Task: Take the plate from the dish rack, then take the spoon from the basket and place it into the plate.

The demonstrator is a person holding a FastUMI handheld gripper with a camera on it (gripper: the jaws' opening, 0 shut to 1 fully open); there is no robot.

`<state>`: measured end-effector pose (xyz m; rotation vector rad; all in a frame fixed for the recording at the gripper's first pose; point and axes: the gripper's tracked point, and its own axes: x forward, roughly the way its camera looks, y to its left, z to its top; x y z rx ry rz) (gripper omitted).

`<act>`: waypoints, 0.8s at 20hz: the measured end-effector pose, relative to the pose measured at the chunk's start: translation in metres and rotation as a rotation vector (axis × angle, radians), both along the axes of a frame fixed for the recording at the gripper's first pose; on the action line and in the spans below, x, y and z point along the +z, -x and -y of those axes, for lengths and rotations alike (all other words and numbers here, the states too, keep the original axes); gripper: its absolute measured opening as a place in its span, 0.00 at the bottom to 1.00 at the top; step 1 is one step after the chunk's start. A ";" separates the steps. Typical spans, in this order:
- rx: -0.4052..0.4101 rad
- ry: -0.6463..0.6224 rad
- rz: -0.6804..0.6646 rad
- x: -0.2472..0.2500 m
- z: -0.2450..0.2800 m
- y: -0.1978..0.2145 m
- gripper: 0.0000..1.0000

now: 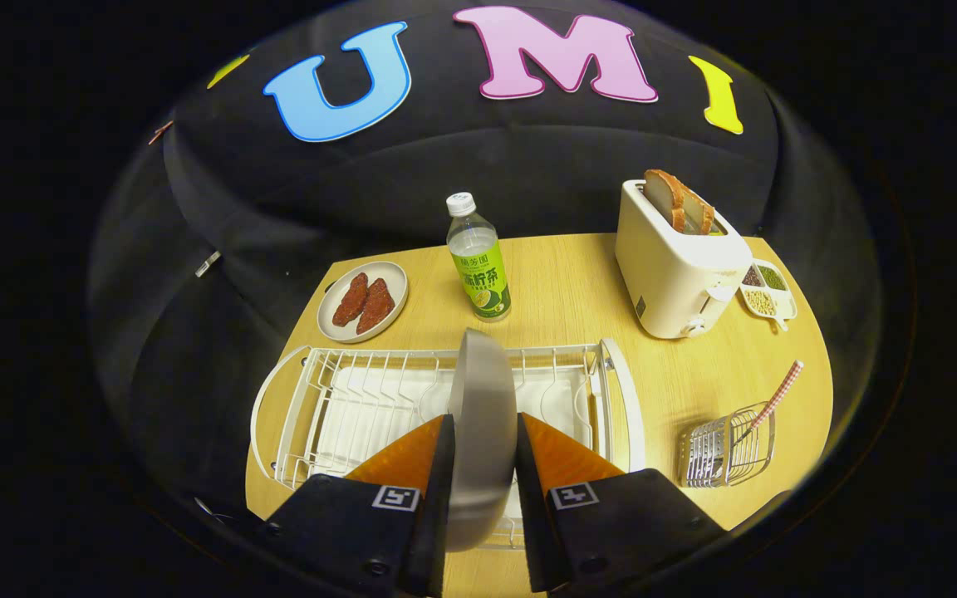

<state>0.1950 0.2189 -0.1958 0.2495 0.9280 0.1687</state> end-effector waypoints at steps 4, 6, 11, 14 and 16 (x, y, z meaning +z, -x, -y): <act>-0.040 0.032 -0.038 -0.001 0.005 0.003 0.33; -0.046 0.055 -0.031 0.002 0.002 0.005 0.29; -0.028 0.126 -0.011 0.011 -0.005 0.006 0.30; -0.048 0.156 -0.010 0.012 -0.004 0.003 0.29; -0.025 0.202 -0.007 0.012 -0.008 0.002 0.29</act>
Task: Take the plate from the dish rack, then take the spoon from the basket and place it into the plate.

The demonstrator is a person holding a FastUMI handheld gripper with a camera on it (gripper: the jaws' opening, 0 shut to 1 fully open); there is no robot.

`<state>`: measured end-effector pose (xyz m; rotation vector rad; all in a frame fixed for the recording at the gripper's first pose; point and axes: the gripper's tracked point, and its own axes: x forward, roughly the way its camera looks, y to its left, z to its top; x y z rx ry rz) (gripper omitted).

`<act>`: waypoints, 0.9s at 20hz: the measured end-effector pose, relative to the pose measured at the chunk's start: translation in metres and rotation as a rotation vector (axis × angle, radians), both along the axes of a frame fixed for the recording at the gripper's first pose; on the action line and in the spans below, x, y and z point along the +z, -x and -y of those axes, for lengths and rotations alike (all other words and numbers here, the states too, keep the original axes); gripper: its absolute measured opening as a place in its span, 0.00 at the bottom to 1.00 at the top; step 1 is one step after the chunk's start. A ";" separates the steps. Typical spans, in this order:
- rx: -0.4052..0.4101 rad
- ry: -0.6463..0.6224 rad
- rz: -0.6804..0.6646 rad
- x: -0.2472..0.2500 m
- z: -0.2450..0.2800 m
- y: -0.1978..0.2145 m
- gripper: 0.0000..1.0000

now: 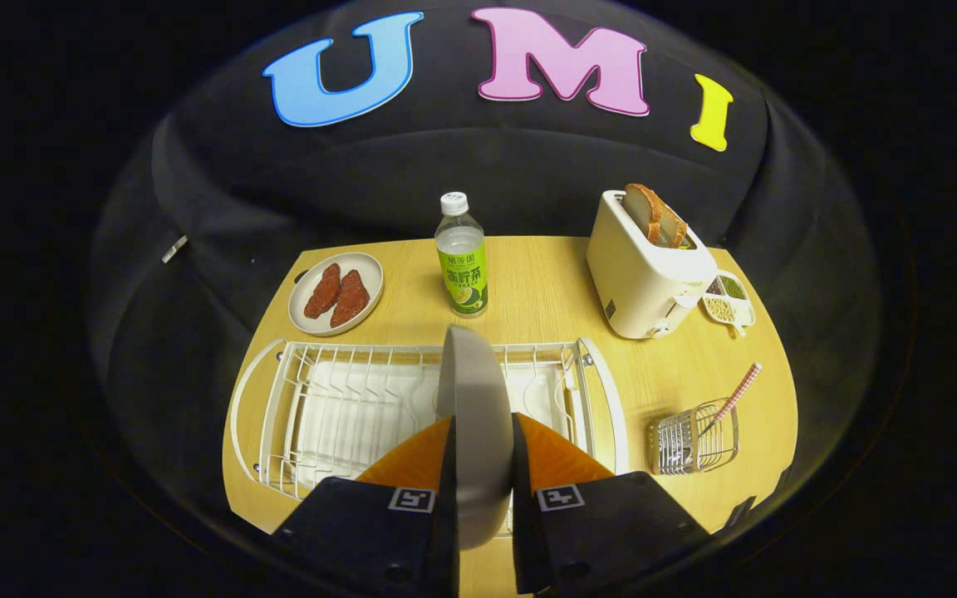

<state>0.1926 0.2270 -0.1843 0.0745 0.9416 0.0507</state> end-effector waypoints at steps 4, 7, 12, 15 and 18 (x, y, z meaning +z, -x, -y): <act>0.030 0.073 0.029 0.009 -0.006 -0.006 0.30; 0.038 0.100 0.036 0.011 -0.003 -0.010 0.29; -0.001 0.090 0.011 0.009 0.017 -0.015 0.29; -0.031 0.079 0.003 0.010 0.034 -0.017 0.28; -0.041 0.067 -0.002 0.009 0.048 -0.017 0.26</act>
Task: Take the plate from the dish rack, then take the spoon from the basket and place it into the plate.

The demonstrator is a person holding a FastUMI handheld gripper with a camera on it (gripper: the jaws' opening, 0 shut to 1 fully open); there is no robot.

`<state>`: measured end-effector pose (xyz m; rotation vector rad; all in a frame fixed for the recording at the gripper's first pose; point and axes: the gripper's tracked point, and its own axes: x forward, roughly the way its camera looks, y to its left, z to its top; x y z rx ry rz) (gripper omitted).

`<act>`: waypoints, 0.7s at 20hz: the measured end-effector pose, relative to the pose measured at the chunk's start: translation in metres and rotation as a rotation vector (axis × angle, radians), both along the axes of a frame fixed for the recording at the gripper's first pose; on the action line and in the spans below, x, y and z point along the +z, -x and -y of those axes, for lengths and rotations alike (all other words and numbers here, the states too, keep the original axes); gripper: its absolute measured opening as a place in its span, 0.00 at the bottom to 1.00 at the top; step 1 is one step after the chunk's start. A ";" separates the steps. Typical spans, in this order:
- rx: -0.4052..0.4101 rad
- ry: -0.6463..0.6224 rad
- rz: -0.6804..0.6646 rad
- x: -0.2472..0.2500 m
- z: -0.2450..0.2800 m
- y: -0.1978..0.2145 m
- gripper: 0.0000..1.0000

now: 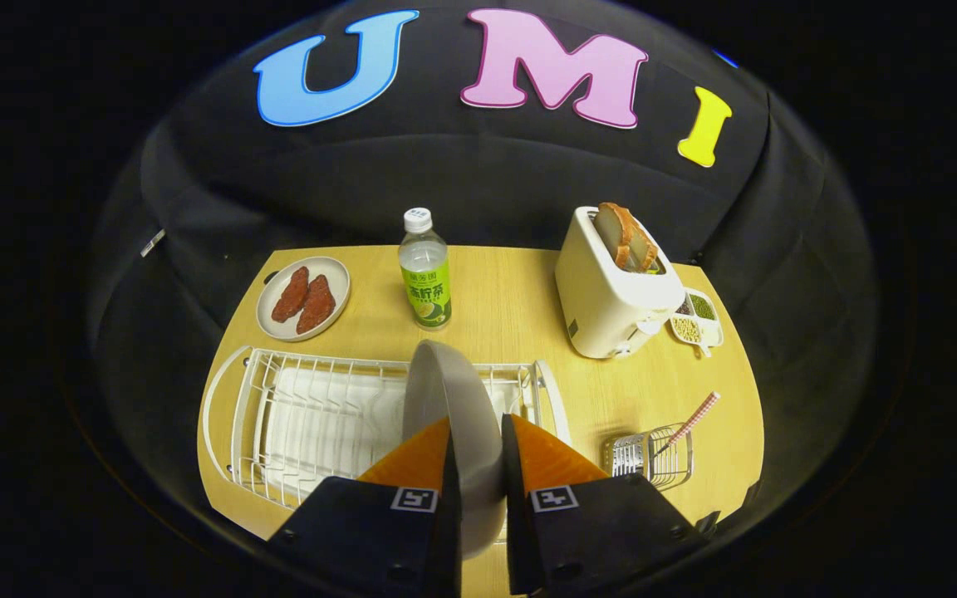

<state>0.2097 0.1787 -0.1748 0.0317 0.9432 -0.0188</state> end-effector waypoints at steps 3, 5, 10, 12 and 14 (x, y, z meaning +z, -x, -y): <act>-0.011 -0.047 0.016 0.004 0.014 0.001 0.22; -0.010 -0.089 0.022 0.006 0.029 0.007 0.21; 0.063 -0.263 0.082 0.031 0.064 0.050 0.21; 0.099 -0.282 0.103 0.040 0.083 0.078 0.21; 0.122 -0.297 0.096 0.043 0.104 0.111 0.21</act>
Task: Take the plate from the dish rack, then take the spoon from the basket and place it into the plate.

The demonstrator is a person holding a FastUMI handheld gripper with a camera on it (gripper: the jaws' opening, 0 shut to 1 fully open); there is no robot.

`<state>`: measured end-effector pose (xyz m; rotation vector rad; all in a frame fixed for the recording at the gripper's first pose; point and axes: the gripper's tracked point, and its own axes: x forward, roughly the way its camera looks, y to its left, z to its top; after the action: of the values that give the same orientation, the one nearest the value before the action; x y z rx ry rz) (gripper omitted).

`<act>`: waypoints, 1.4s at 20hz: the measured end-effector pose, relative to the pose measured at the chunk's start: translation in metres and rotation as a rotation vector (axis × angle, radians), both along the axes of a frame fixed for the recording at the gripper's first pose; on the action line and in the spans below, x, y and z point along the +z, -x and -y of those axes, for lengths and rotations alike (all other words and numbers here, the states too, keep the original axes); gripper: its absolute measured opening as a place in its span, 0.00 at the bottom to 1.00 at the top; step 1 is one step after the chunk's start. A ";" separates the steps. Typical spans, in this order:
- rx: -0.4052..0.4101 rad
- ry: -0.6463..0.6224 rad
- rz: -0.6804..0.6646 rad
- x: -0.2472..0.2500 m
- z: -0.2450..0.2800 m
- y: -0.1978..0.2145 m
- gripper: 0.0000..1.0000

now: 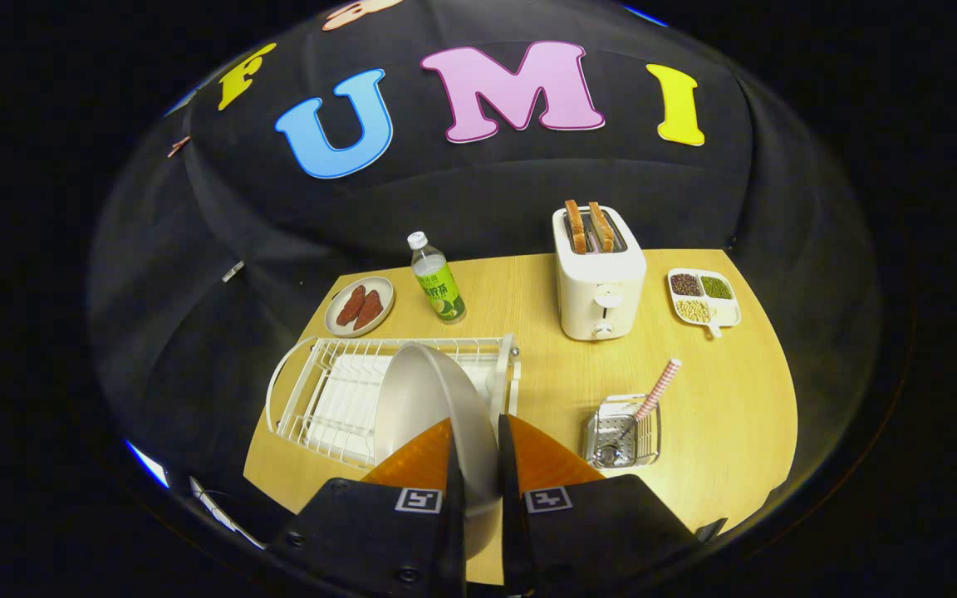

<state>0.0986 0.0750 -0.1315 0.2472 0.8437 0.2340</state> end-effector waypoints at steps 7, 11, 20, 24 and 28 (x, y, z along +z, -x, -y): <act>-0.043 -0.179 -0.137 -0.025 0.049 0.104 0.21; -0.063 -0.169 -0.191 -0.063 0.079 0.130 0.21; 0.050 -0.138 -0.323 -0.152 0.102 0.111 0.21; 0.119 -0.177 -0.383 -0.182 0.104 0.110 0.22; 0.127 -0.160 -0.403 -0.206 0.121 0.102 0.23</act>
<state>-0.0030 -0.0456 -0.3373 0.3993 1.2445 0.3794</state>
